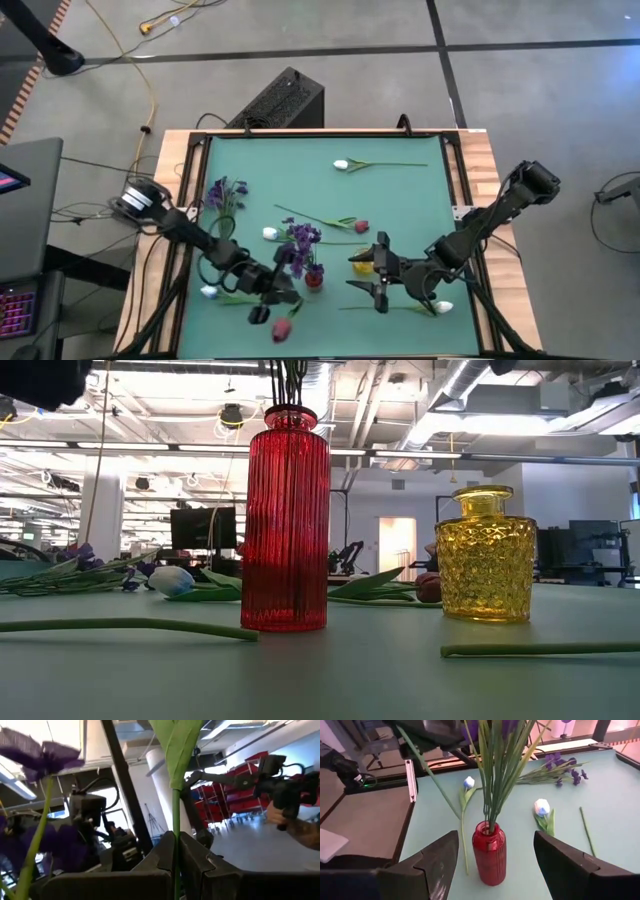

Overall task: Sort flowers into vase by color
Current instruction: Put the top red flower into the red flower vase

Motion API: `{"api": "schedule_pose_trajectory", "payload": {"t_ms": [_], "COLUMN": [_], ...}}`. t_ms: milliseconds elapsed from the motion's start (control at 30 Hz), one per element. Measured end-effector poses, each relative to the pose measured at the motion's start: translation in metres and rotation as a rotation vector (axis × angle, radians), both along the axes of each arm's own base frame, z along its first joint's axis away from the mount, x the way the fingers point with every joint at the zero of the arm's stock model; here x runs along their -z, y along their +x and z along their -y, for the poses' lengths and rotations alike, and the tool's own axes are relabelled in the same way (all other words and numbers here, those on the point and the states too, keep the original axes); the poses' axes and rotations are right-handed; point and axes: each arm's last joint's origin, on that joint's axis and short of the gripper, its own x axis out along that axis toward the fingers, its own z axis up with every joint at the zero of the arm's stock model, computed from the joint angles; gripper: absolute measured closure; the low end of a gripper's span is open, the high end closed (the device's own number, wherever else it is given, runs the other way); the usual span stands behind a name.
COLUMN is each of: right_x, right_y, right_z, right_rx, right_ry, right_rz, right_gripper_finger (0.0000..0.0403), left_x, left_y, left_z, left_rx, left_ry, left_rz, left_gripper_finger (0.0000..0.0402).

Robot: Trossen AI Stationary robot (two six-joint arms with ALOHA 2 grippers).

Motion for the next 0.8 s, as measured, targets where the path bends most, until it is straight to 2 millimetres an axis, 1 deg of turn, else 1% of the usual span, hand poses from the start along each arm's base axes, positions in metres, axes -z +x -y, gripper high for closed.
{"api": "schedule_pose_trajectory", "payload": {"t_ms": [167, 400, 567, 700, 800], "right_x": [0.0, 0.0, 0.0, 0.0, 0.0], "right_y": [-0.001, -0.003, -0.002, -0.002, -0.002], "right_z": [-0.001, -0.004, -0.004, -0.004, -0.004], "right_rx": [-0.009, -0.027, -0.027, -0.027, -0.027], "right_ry": [-0.005, -0.017, -0.014, -0.011, -0.007], "right_rz": [-0.002, -0.007, -0.003, -0.003, 0.002], "right_gripper_finger": [0.0117, 0.0117, 0.0117, 0.0117, 0.0117], "left_x": [0.001, 0.007, 0.008, 0.01, 0.01], "left_y": [0.005, 0.01, 0.012, 0.012, 0.013], "left_z": [-0.007, -0.014, -0.017, -0.017, -0.018], "left_rx": [-0.031, -0.07, -0.068, -0.101, -0.12], "left_ry": [0.005, 0.057, 0.035, 0.046, -0.002], "left_rz": [-0.014, -0.048, -0.077, -0.094, -0.116], "left_gripper_finger": [0.0401, 0.0401, 0.0401, 0.0401, 0.0401]}}
